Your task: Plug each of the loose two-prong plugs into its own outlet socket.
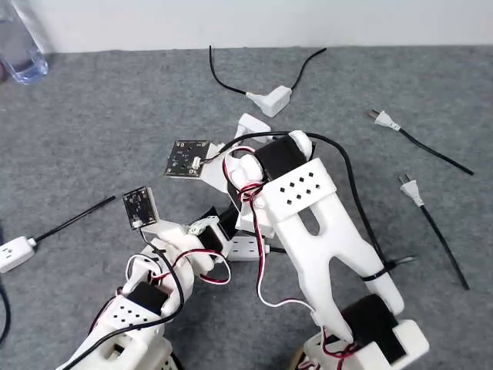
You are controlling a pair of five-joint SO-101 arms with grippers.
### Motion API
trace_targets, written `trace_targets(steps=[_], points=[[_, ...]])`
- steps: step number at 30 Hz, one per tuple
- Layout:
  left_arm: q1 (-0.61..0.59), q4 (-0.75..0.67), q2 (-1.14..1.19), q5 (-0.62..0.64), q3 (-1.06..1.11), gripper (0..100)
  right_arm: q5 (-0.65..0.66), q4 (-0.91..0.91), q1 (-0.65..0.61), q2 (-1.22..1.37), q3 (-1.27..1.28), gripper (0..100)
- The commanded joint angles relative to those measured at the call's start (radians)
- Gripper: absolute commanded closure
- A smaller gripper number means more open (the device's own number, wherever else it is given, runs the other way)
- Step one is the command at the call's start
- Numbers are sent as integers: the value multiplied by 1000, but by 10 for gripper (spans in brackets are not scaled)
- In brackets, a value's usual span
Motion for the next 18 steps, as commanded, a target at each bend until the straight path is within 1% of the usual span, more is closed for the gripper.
trace_targets(steps=[1,3,5,8,13,18], points=[[3,-5,2,-2,2,739,-6,10,-10,-48,-77,991],[-20,-5,2,-2,-2,739,-5,10,-10,-44,-72,991],[-86,-34,2,-2,-10,739,9,12,-10,-44,-60,991],[-239,-114,2,-2,-2,739,21,7,-10,-44,-26,991],[-445,-210,2,-3,87,739,25,-76,-16,-42,52,991],[-646,-167,2,-3,93,739,57,-188,-33,-1,175,991]])
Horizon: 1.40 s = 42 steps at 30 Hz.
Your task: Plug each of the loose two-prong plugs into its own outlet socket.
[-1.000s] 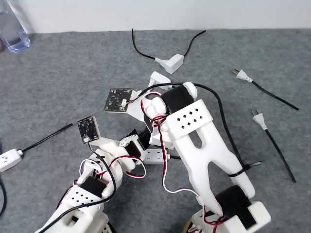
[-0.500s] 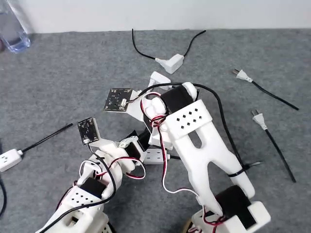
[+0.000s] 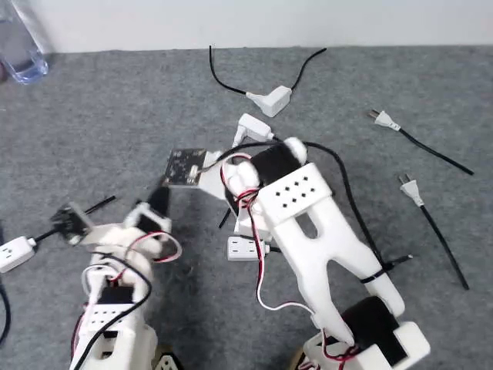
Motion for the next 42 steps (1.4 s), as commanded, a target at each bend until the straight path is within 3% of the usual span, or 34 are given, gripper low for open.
trace_targets(steps=[1,10,18,42], points=[[-123,2,-9,0,-5,739,17,-88,-13,19,49,991],[-146,0,-9,0,-12,739,18,-199,-16,134,101,991],[-146,0,-9,0,-12,739,12,-219,-96,157,101,991],[-146,0,-9,0,-8,739,52,-191,-39,159,103,991]])
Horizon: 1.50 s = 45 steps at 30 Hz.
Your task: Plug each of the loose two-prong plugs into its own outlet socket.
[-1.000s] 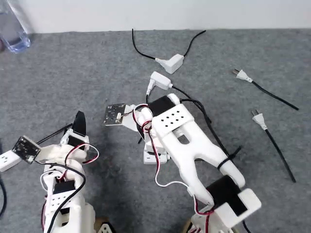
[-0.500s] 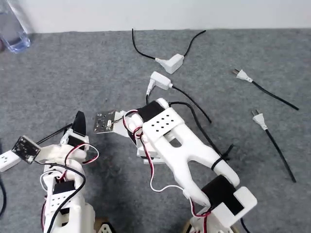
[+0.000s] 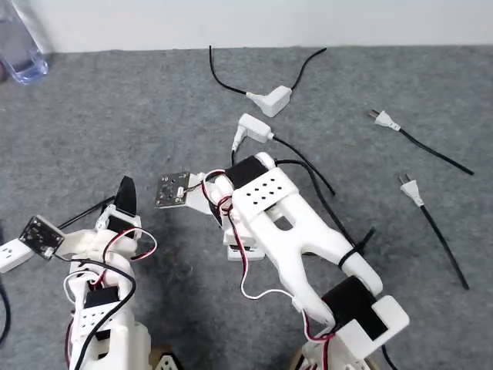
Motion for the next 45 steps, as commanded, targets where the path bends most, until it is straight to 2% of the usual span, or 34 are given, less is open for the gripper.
trace_targets(steps=[1,12,28,31,40,45], points=[[-3,-2,-9,0,-10,739,9,4,12,-4,-5,991],[-3,-2,-9,0,-10,739,9,-38,1,104,3,991],[-2,-2,-9,0,-12,739,11,7,33,41,-15,991],[6,-2,-9,0,-12,739,26,70,107,-54,-58,991],[23,-2,-9,0,-7,739,262,229,423,-170,-170,991],[23,-2,-9,0,-7,739,391,271,475,-165,-227,991]])
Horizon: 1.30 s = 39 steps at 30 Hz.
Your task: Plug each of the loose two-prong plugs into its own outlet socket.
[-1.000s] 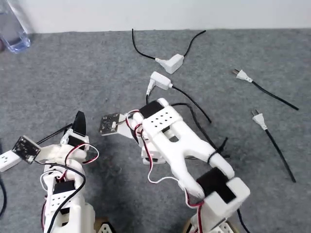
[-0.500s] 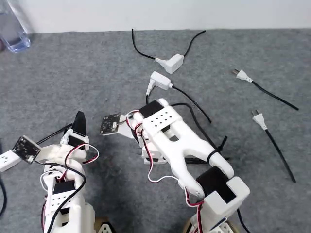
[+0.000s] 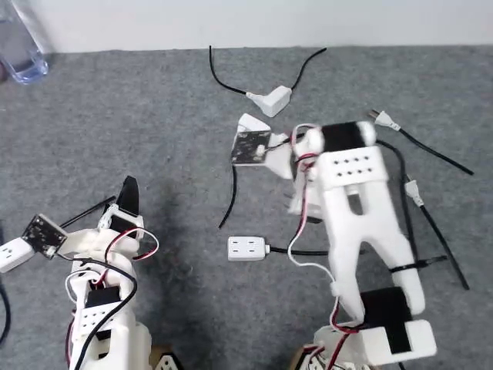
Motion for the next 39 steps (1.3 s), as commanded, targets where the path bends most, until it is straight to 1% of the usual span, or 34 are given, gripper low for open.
trace_targets(steps=[1,4,10,17,20,23,29,31,33,35,37,39], points=[[5,-2,-9,0,-7,739,72,18,22,-28,-57,991],[2,-2,-9,0,-7,739,87,-1,21,47,-48,991],[3,-2,-9,0,-7,739,97,-108,27,248,-48,991],[6,-2,-9,0,-7,739,175,-194,28,430,-48,991],[6,-2,-9,0,-8,739,210,-226,54,483,-48,990],[6,-2,-9,0,-8,739,218,-265,77,513,-48,990],[6,-2,-9,0,-8,739,212,-259,79,538,-48,982],[6,-2,-9,0,-8,739,186,-242,74,530,-48,938],[6,-2,-9,0,-8,739,160,-234,73,527,-52,858],[6,-2,-9,0,-8,739,164,-231,71,527,-52,794],[6,-2,-9,0,-8,739,163,-228,59,527,-52,776],[6,-2,-9,0,-8,739,163,-199,44,527,-52,786]])
